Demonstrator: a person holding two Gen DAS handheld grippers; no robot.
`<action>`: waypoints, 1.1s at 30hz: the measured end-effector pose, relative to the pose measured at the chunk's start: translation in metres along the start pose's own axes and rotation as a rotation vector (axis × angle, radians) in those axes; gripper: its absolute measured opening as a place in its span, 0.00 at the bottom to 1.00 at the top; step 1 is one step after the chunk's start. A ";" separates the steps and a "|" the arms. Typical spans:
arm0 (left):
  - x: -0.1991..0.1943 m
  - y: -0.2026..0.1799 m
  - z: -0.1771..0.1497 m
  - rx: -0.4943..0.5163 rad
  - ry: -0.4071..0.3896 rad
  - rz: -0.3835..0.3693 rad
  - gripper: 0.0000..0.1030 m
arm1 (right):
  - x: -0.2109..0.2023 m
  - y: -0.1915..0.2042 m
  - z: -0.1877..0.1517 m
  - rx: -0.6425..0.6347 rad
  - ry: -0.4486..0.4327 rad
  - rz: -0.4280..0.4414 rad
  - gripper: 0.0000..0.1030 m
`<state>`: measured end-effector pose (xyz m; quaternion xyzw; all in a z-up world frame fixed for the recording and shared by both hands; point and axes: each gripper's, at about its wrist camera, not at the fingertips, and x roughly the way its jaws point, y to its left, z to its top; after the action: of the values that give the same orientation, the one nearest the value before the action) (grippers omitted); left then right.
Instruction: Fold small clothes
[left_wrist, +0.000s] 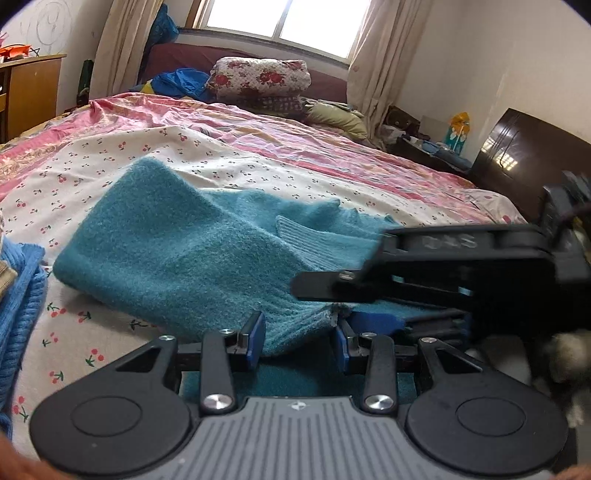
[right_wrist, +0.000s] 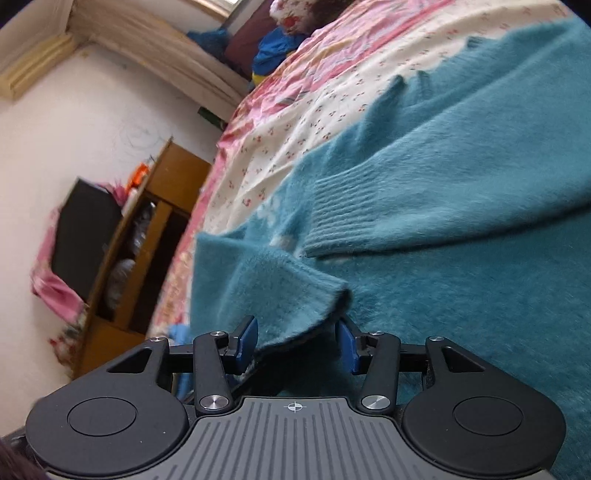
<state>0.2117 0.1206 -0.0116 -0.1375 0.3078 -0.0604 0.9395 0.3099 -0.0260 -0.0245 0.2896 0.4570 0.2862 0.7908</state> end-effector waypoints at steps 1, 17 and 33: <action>-0.001 0.000 -0.001 0.000 -0.001 -0.007 0.44 | 0.005 0.003 0.001 -0.005 0.006 -0.007 0.40; -0.014 -0.013 0.001 0.018 -0.071 -0.080 0.58 | -0.086 0.011 0.074 -0.210 -0.225 -0.205 0.06; 0.031 -0.040 0.031 0.183 -0.072 0.062 0.64 | -0.099 -0.083 0.099 -0.179 -0.221 -0.511 0.06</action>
<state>0.2538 0.0832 0.0067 -0.0438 0.2711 -0.0542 0.9600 0.3719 -0.1725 0.0119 0.1235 0.3993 0.0836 0.9046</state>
